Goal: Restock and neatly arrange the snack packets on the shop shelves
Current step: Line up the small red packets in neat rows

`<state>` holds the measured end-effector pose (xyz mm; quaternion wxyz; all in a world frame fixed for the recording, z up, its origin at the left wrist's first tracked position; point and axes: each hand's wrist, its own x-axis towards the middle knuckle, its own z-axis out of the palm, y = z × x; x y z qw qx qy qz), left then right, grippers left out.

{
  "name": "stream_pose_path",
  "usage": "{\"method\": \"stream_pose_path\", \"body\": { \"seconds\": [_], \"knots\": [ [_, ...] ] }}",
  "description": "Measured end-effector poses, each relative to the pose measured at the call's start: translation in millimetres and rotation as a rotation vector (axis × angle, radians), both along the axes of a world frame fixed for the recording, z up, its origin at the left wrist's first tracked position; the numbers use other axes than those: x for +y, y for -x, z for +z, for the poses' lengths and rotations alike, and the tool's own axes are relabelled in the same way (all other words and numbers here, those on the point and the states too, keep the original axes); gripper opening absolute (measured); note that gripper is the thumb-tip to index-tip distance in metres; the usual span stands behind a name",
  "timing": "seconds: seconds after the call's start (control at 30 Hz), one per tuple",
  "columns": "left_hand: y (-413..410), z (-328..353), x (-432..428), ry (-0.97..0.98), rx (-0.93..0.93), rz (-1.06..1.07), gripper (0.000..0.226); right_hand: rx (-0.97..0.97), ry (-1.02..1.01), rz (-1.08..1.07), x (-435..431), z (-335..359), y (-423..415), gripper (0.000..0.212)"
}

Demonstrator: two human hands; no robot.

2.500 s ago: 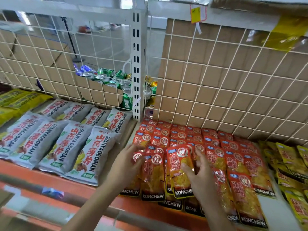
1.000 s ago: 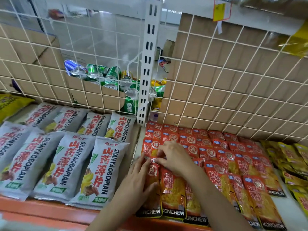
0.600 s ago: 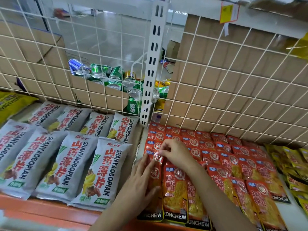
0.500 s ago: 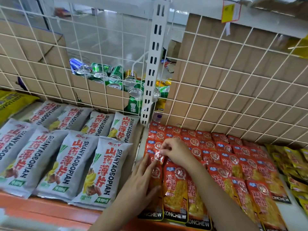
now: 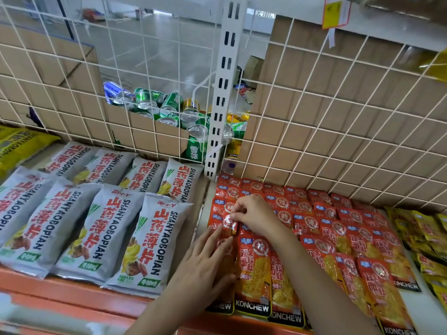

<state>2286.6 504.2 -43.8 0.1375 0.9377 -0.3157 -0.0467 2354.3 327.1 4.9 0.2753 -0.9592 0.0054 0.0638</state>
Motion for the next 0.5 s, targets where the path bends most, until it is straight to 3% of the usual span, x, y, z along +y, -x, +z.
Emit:
{"method": "stream_pose_path", "body": {
  "seconds": [0.17,0.33,0.5],
  "knots": [
    [-6,-5,-3,-0.019,-0.022,-0.046,0.086,-0.017,-0.008,0.002,-1,-2,1,0.008],
    [0,2,1,-0.056,0.006,-0.036,0.070,-0.032,-0.011,0.001,-2,-5,1,0.010],
    [10,4,12,-0.064,-0.069,-0.019,0.084,-0.041,-0.018,0.001,-2,-8,1,0.010]
  ]
}}
